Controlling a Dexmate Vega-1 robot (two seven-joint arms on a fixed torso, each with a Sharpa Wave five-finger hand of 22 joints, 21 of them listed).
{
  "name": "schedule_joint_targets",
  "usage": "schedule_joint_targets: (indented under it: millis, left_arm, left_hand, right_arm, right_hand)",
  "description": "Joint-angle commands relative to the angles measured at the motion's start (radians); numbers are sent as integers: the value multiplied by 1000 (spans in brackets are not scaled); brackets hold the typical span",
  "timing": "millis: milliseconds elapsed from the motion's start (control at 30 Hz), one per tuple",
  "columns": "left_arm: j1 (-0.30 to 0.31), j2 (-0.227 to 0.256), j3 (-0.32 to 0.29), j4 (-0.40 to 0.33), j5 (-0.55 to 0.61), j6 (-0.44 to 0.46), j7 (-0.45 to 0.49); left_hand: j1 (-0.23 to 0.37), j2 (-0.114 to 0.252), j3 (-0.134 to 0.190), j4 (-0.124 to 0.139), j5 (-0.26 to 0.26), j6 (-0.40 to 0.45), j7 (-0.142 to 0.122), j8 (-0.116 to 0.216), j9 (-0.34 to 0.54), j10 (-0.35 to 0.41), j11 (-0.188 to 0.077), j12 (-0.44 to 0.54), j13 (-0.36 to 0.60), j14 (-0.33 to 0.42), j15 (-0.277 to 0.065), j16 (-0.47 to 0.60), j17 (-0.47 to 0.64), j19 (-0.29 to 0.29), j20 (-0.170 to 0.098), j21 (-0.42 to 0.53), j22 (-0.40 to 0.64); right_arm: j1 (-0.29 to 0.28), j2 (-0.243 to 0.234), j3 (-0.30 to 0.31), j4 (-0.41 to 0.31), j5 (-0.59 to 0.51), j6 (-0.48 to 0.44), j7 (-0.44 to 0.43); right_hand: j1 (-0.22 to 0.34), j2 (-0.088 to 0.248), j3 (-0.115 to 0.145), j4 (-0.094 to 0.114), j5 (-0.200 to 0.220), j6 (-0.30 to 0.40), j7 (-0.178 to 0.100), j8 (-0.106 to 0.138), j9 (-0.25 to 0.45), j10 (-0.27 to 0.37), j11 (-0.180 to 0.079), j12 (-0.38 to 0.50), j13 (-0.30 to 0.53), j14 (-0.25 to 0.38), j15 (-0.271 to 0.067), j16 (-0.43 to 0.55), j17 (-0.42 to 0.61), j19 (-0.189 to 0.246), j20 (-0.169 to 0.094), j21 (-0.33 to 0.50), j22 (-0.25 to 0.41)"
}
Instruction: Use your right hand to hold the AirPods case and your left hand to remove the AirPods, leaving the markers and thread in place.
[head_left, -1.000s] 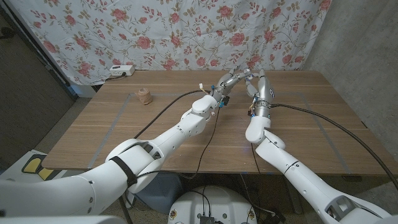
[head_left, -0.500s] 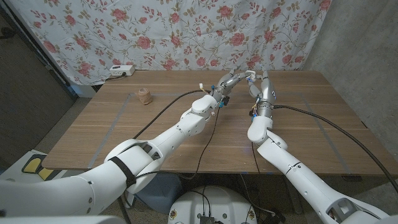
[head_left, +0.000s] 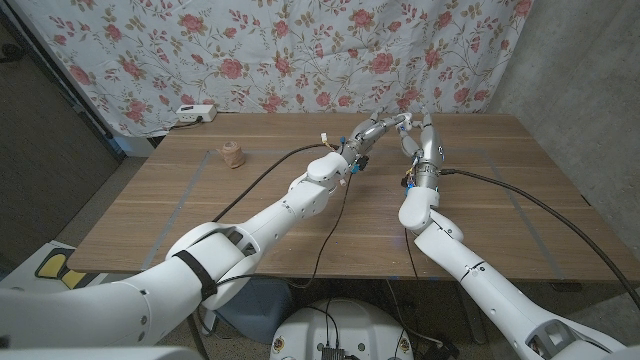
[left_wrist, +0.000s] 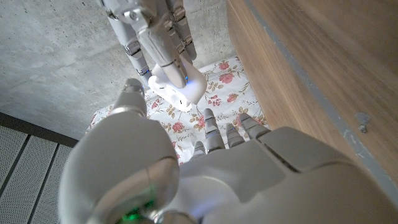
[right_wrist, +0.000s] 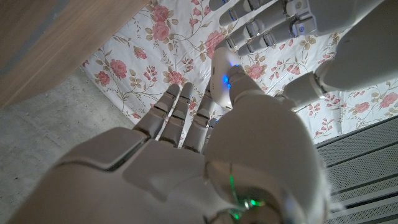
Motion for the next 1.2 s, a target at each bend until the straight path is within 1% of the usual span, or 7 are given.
schedule_joint_targets:
  millis: [33, 367, 967, 1067, 1100, 1167, 1200]
  left_arm:
    - [4, 4, -4, 8, -11, -23, -27]
    - [35, 36, -15, -60, -10, -36, -16]
    - [69, 68, -26, -132, -9, -24, -6]
    - [78, 77, -27, -152, -6, -20, 0]
    - [78, 80, -27, -156, -5, -16, -3]
    - [83, 79, -30, -160, -10, -14, -1]
    - [82, 82, -29, -160, -11, -14, -9]
  left_hand:
    - [-20, -2, -10, 3, 4, -27, -1, 0, 3, -12, -17, 0, -6, -15, 5, 1, 3, -16, 8, -2, 4]
    - [-51, -5, -22, 15, 2, -31, 10, 3, 4, -27, -30, 6, -18, -30, 15, 4, 5, -29, 19, -1, 5]
    - [-73, 1, -27, 19, 4, -33, 21, 7, 4, -30, -28, 17, -35, -35, 19, 11, 4, -32, 28, 4, 6]
    - [-74, 3, -26, 19, 4, -34, 22, 7, 4, -29, -33, 19, -38, -34, 19, 12, 4, -31, 28, 5, 6]
    - [-74, 3, -26, 18, 4, -34, 18, 7, 4, -27, -36, 20, -39, -34, 16, 12, 4, -31, 25, 5, 6]
    - [-74, 4, -26, 18, 4, -35, 22, 7, 4, -28, -34, 20, -40, -33, 20, 12, 4, -30, 29, 6, 6]
    - [-74, 4, -26, 18, 4, -34, 22, 7, 4, -28, -34, 20, -41, -33, 20, 13, 4, -29, 29, 6, 6]
  right_arm:
    - [-15, 14, 32, -11, 86, 24, 48]
    - [-70, 51, 175, -108, 431, 53, 255]
    - [-112, 75, 277, -208, 691, 2, 426]
    - [-116, 77, 292, -215, 728, 7, 459]
    - [-117, 76, 293, -217, 729, 12, 463]
    - [-120, 76, 298, -220, 736, 20, 471]
    - [-121, 74, 300, -223, 739, 20, 475]
  right_hand:
    - [8, 6, -5, 1, -4, 14, 2, 4, 2, 93, -87, 64, 4, 3, -180, -1, 2, 0, 3, -2, 5]
    - [20, -1, -17, -3, -3, 36, 8, 8, 2, 122, -81, 76, -3, 29, -179, 9, 4, 25, 20, 7, 5]
    - [36, -12, -37, -2, 4, 69, 13, 10, 1, 146, -80, 87, -12, 97, -174, 38, 12, 59, 28, 15, 6]
    - [41, -15, -49, 1, 7, 69, 11, 4, 2, 128, -85, 80, -18, 159, -170, 56, 5, 120, 49, 35, 8]
    - [45, -11, -57, 4, 8, 70, 12, 2, 2, 123, -82, 79, -22, 168, -171, 56, 1, 192, 36, 64, 16]
    - [49, -3, -59, 5, 9, 62, 6, -2, 2, 113, -83, 75, -23, 171, -163, 57, 2, 229, 30, 79, 17]
    - [59, 3, -63, 4, 10, 66, 0, 0, 3, 102, -82, 76, -21, 190, -169, 61, 0, 315, -5, 119, 26]
